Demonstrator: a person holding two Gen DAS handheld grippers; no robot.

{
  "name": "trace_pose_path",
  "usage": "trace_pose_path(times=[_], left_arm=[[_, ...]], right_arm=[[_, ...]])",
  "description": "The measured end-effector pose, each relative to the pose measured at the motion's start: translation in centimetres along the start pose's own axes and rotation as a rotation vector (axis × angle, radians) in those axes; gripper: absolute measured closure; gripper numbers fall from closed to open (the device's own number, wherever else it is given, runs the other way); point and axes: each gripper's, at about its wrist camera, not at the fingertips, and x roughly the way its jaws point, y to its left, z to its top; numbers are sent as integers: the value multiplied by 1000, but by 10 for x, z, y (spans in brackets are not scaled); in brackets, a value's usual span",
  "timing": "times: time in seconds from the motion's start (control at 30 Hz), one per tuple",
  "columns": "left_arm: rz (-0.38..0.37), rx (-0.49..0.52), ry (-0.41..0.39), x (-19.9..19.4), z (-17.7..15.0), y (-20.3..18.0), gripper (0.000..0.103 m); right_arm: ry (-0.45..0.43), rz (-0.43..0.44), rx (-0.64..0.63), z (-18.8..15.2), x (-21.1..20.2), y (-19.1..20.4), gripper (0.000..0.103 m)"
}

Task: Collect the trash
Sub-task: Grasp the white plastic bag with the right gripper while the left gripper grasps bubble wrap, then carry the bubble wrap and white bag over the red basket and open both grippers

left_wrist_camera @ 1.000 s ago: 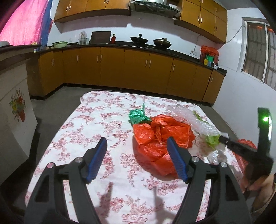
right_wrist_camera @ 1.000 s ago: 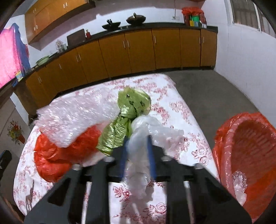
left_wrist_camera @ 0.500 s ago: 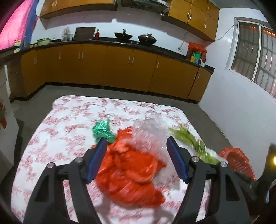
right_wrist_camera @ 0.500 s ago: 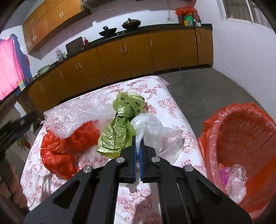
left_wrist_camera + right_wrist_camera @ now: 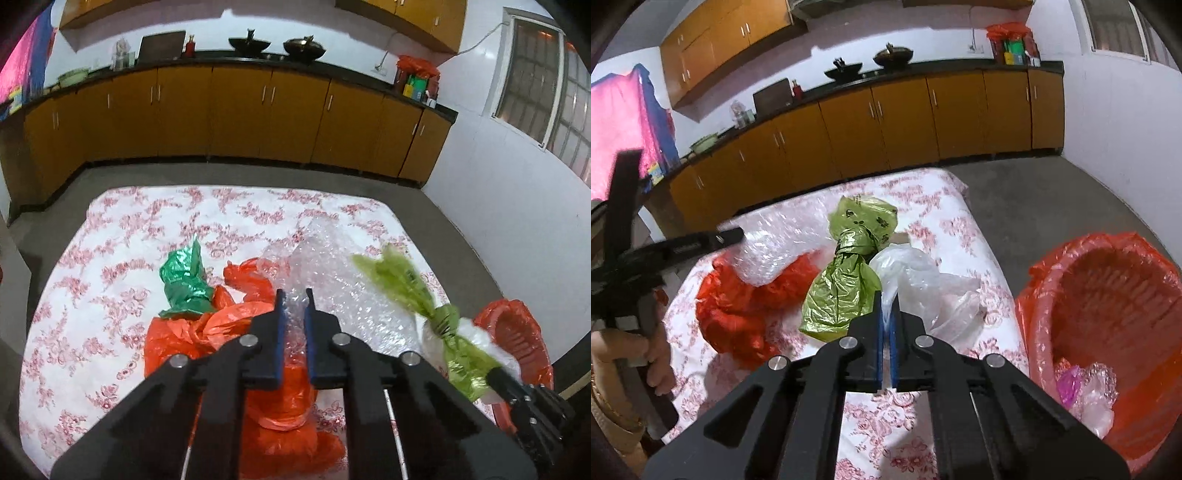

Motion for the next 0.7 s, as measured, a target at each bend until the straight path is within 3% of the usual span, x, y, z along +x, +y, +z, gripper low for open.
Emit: trace_pose_path(times=[0.1, 0.3, 0.43, 0.7], left_arm=[[3, 21, -9, -3, -1, -4, 95], [5, 40, -22, -7, -2, -6, 96], [0, 39, -27, -10, -1, -6, 97], [1, 47, -41, -17, -1, -8, 97]], right_arm=[[31, 2, 43, -5, 5, -7, 99], [14, 8, 75, -6, -3, -15, 97], [12, 5, 91, -5, -6, -19, 75], [8, -22, 123, -5, -8, -23, 76]])
